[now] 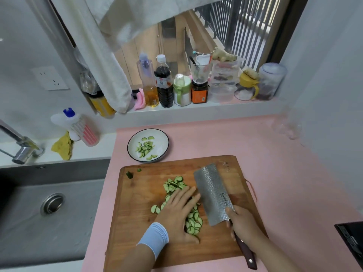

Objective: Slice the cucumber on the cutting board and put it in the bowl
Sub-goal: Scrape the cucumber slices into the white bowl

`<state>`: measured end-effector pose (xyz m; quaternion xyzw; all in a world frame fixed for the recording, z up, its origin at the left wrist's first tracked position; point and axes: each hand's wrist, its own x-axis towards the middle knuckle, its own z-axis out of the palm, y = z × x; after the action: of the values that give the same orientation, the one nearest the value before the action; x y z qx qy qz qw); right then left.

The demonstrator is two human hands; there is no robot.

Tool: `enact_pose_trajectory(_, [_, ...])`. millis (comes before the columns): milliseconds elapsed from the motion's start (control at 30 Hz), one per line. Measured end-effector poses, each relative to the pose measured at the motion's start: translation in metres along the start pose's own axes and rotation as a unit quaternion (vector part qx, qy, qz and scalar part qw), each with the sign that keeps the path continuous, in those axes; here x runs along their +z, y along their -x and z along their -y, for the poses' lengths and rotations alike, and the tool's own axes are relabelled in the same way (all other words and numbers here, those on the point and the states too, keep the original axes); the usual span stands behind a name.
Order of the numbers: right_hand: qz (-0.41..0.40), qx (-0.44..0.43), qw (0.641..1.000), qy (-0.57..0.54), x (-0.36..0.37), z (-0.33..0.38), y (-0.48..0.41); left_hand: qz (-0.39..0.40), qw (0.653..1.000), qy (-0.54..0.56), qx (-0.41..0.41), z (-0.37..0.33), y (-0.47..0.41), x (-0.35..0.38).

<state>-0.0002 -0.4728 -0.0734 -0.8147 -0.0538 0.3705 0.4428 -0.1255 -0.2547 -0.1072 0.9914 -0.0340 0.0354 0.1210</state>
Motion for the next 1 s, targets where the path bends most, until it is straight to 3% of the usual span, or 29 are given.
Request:
enact_pose_trajectory(100, [0.007,0.001,1.000,-0.012,0.005,-0.001,0.001,-0.010,0.999,-0.028,-0.026,-0.003,0.004,0.008])
enact_pose_trajectory(267, [0.031,0.012,0.999,-0.034,0.016,-0.002,0.003,-0.072,0.987,0.011,-0.143,-0.004,-0.007,0.003])
enact_pose_trajectory(500, [0.061,0.030,0.995,-0.078,0.044,0.002,0.015,-0.032,0.992,0.001,-0.124,-0.015,-0.001,0.018])
enact_pose_trajectory(1000, [0.027,0.084,0.967,-0.239,0.064,0.040,0.019,-0.080,0.986,0.126,-0.075,0.016,-0.042,-0.020])
